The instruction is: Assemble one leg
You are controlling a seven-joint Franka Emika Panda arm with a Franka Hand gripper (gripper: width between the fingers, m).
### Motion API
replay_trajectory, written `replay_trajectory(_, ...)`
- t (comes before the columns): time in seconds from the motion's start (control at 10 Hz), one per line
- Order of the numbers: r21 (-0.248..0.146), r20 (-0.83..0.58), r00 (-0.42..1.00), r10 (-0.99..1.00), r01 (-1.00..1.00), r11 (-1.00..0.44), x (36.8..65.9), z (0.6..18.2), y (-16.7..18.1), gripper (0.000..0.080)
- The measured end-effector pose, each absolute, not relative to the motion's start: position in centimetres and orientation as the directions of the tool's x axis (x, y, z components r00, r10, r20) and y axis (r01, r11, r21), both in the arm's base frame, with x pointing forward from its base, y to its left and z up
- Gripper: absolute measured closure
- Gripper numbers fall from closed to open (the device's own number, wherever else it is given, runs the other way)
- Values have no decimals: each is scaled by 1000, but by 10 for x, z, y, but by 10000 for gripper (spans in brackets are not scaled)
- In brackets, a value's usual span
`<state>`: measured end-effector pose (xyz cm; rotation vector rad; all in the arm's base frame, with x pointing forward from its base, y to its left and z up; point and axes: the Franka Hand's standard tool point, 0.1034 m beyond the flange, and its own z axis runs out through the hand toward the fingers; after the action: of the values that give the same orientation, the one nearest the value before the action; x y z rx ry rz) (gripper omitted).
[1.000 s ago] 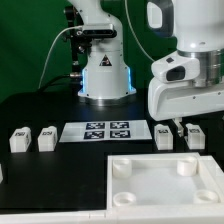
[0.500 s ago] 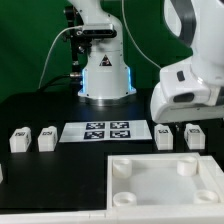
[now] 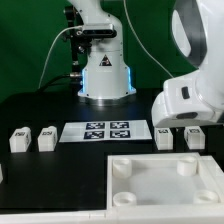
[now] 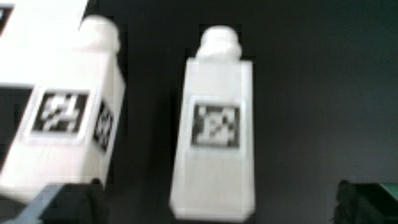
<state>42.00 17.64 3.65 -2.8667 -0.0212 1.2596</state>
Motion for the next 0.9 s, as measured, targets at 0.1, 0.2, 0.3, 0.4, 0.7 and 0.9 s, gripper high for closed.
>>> replay_trajectory(0.1, -5, -755, 655, 6, 2, -1000, 415, 32, 178, 150)
replay_trajectory(0.2, -1, -758, 652, 2, 2, -1000, 412, 31, 178, 150)
replay_trajectory(0.3, 2, -763, 647, 1, 3, -1000, 408, 30, 178, 150)
replay_trajectory(0.4, 2, -760, 649, -1, 2, -1000, 405, 24, 178, 150)
replay_trajectory(0.7, 3, -748, 663, 7, 13, -1000, 391, 10, 183, 150)
replay_trajectory(0.9, 3, -747, 665, 8, 15, -1000, 389, 7, 183, 150)
